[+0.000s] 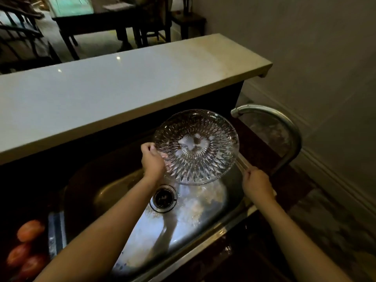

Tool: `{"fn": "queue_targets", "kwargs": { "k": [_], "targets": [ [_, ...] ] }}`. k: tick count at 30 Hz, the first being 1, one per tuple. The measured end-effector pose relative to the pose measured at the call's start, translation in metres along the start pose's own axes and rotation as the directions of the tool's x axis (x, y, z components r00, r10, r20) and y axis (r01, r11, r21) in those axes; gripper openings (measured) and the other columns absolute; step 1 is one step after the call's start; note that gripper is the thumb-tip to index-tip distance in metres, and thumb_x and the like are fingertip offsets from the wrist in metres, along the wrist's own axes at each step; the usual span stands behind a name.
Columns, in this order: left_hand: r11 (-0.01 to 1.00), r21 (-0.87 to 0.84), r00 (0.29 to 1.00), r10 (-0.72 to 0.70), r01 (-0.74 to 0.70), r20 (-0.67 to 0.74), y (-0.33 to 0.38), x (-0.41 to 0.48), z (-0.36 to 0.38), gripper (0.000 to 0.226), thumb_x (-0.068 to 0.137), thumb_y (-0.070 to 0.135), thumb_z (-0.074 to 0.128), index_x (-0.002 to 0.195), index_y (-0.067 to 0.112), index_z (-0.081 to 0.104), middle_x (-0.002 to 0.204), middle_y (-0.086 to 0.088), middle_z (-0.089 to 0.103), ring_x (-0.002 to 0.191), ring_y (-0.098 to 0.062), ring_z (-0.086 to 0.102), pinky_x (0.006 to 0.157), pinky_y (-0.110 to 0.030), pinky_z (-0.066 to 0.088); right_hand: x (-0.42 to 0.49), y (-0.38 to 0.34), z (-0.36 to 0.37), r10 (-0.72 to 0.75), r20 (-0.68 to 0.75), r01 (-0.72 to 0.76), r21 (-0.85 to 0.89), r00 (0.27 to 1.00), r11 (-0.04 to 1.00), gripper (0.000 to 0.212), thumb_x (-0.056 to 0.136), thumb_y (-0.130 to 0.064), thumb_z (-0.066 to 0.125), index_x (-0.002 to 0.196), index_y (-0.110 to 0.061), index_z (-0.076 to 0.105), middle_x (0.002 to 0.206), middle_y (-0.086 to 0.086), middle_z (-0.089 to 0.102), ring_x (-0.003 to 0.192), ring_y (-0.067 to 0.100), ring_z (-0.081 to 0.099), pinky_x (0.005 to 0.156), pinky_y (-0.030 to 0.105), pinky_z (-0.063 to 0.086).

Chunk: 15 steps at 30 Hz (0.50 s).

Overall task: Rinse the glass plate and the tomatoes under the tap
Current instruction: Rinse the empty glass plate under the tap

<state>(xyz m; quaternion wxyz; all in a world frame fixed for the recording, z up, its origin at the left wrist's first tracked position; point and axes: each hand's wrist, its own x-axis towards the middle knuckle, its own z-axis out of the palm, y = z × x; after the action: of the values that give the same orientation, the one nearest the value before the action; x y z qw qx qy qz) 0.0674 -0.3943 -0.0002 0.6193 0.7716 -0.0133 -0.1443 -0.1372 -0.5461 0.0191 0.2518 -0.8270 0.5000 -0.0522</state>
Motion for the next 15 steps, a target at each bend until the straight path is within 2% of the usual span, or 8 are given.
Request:
{"fn": "queue_targets", "kwargs": {
  "k": [3,6,8,10,11,12,15],
  "targets": [
    [0.999,-0.046,0.998,-0.025,0.028,0.058,0.005,-0.005,0.008,0.013,0.101,0.023,0.025,0.108,0.021,0.036,0.067,-0.006,0.058,0.042,-0.018,0.051,0.037,-0.024,0.041,-0.002,0.015,0.012,0.084,-0.019,-0.076,0.259,0.996,0.963,0.024,0.095,-0.006,0.040,0.106,0.004,0.059,0.089,0.025,0.067,0.087,0.038,0.066,0.084,0.047,0.051],
    [0.996,-0.078,0.997,-0.028,0.034,0.071,0.009,-0.007,0.013,0.013,0.101,0.022,0.024,0.106,0.022,0.036,0.067,-0.007,0.057,0.043,-0.020,0.049,0.039,-0.024,0.039,-0.002,0.018,0.019,0.146,-0.070,-0.098,0.459,0.987,0.883,0.024,0.097,-0.007,0.040,0.103,0.004,0.060,0.063,0.007,0.060,0.063,0.031,0.063,0.076,0.046,0.053],
    [0.996,-0.083,0.997,-0.022,0.028,0.068,0.012,-0.008,0.014,0.013,0.102,0.022,0.024,0.107,0.021,0.036,0.067,-0.007,0.057,0.044,-0.020,0.049,0.040,-0.024,0.039,0.000,0.016,0.021,0.160,-0.088,-0.087,0.542,0.983,0.836,0.024,0.097,-0.007,0.040,0.102,0.005,0.060,0.061,0.002,0.054,0.056,0.024,0.057,0.063,0.037,0.052],
    [0.997,-0.076,0.997,-0.016,0.021,0.072,0.013,-0.009,0.016,0.016,0.102,0.022,0.025,0.111,0.019,0.037,0.068,-0.007,0.057,0.047,-0.021,0.050,0.042,-0.026,0.039,0.004,0.016,0.023,0.172,-0.111,-0.082,0.557,0.979,0.826,0.024,0.097,-0.008,0.040,0.098,0.003,0.061,0.061,0.005,0.054,0.052,0.020,0.054,0.050,0.023,0.048],
    [0.997,-0.074,0.997,-0.015,0.021,0.075,0.012,-0.010,0.017,0.017,0.102,0.022,0.025,0.112,0.018,0.037,0.069,-0.007,0.057,0.049,-0.021,0.050,0.042,-0.026,0.039,0.005,0.018,0.024,0.175,-0.125,-0.079,0.549,0.977,0.832,0.024,0.097,-0.008,0.040,0.096,0.003,0.062,0.061,0.007,0.055,0.051,0.020,0.054,0.047,0.021,0.048],
    [0.997,-0.075,0.997,-0.016,0.022,0.078,0.012,-0.011,0.017,0.017,0.102,0.022,0.025,0.113,0.018,0.037,0.071,-0.008,0.058,0.050,-0.021,0.050,0.042,-0.027,0.039,0.008,0.019,0.025,0.170,-0.138,-0.071,0.535,0.976,0.842,0.025,0.097,-0.009,0.040,0.094,0.003,0.062,0.062,0.008,0.056,0.052,0.022,0.055,0.049,0.024,0.051],
    [0.997,-0.073,0.997,-0.013,0.019,0.081,0.013,-0.012,0.019,0.019,0.102,0.023,0.025,0.115,0.017,0.037,0.074,-0.009,0.058,0.050,-0.021,0.050,0.043,-0.027,0.040,0.014,0.020,0.029,0.169,-0.143,-0.076,0.504,0.975,0.860,0.026,0.097,-0.011,0.040,0.088,0.000,0.062,0.060,0.007,0.055,0.060,0.029,0.059,0.065,0.045,0.056]
  ]
}}
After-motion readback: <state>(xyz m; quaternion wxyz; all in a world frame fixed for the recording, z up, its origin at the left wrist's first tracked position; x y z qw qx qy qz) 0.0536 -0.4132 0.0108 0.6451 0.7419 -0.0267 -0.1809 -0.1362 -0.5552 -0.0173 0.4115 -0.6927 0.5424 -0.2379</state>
